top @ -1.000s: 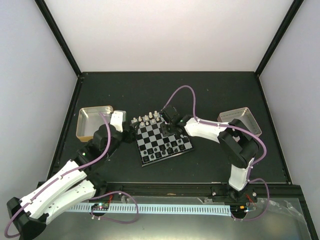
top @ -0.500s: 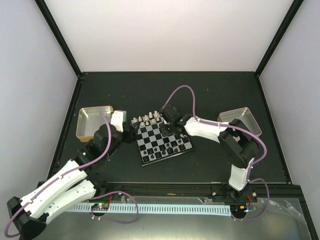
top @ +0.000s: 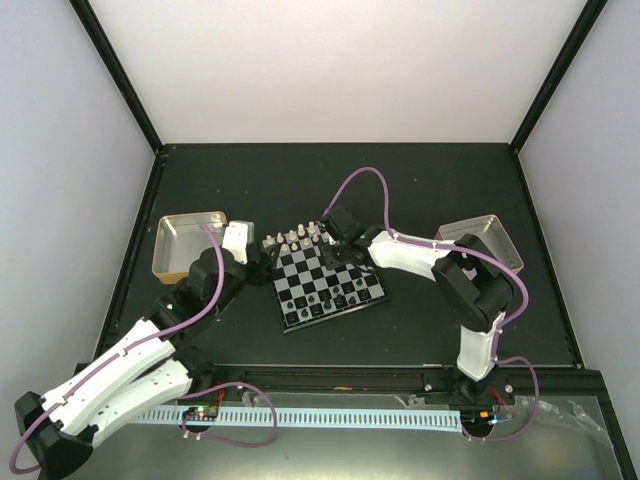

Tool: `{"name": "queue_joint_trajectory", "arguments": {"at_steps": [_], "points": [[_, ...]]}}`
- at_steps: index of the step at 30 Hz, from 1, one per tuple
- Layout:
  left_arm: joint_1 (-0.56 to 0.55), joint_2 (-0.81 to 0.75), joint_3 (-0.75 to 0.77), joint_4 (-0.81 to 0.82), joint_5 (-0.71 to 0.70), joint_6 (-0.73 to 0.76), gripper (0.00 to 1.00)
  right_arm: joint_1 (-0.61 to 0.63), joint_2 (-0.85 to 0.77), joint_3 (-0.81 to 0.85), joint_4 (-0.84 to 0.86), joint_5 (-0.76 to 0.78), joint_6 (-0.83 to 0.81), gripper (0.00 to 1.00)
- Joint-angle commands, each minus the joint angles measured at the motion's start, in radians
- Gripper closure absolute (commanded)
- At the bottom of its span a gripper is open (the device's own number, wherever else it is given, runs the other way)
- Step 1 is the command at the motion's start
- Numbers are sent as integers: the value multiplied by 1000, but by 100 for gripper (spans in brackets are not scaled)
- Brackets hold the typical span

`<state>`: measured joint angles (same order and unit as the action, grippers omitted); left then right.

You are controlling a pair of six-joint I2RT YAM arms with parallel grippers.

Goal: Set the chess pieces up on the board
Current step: Pick up the chess piece from the chessboard.

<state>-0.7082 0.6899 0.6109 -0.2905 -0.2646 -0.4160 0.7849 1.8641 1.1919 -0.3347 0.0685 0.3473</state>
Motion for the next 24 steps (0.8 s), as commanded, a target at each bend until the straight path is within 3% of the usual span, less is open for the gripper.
{"name": "queue_joint_trajectory", "arguments": {"at_steps": [1,24], "points": [[-2,5,2,16,7,-4,28,-10,27,23,28,-69,-43,53],[-1,10,-5,18,10,-10,28,-12,-16,-67,-9,-178,7,58]]}}
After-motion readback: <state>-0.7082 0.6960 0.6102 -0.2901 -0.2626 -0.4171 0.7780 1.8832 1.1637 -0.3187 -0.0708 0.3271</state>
